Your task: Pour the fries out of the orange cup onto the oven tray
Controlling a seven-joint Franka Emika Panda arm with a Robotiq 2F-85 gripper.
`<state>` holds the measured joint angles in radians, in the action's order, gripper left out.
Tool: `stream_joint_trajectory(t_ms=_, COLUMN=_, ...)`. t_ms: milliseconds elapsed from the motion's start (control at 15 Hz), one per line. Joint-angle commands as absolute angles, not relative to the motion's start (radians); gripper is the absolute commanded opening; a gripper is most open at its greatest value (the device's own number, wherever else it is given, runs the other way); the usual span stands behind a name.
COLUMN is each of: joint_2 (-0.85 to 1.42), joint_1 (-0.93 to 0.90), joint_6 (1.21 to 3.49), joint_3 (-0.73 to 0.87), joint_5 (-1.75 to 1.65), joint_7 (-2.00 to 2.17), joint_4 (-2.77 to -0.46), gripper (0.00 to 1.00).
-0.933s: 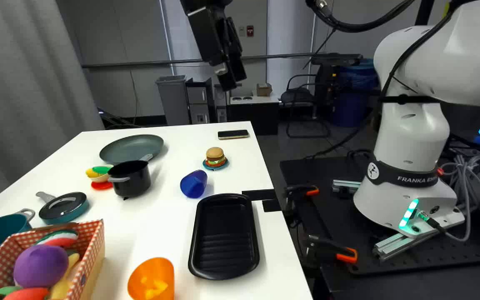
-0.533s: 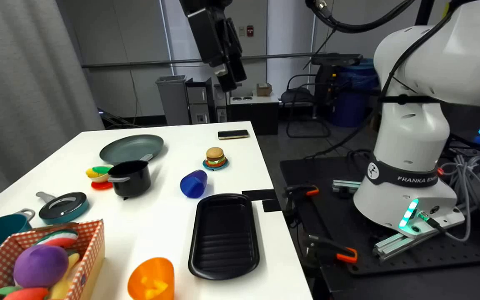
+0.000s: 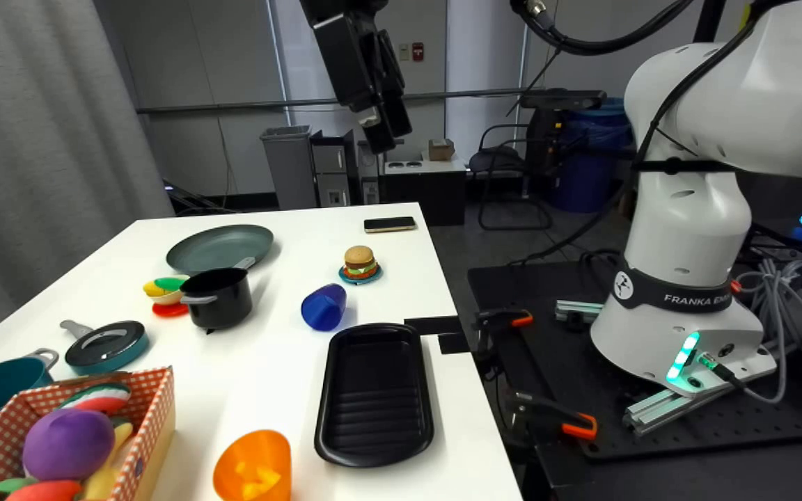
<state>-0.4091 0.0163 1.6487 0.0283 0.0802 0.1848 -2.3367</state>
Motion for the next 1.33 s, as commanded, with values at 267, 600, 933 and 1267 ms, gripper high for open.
stream_joint_trajectory(t_ms=267, joint_2=-0.408, joint_1=0.029, joint_6=1.647, joint_3=0.017, joint_5=0.084, joint_7=0.181, joint_4=-2.335, gripper=1.0)
stream_joint_trajectory(t_ms=600, joint_2=-0.408, joint_1=0.029, joint_6=1.647, joint_3=0.017, joint_5=0.084, joint_7=0.181, joint_4=-2.335, gripper=1.0)
stream_joint_trajectory(t_ms=933, joint_2=-0.39, joint_1=0.027, joint_6=1.699, joint_3=0.012, joint_5=0.071, joint_7=0.173, joint_4=-2.345, gripper=1.0)
stream_joint_trajectory(t_ms=1267, joint_2=-0.326, joint_1=0.018, joint_6=1.816, joint_3=-0.02, joint_5=0.012, joint_7=0.18, joint_4=-2.357, gripper=1.0)
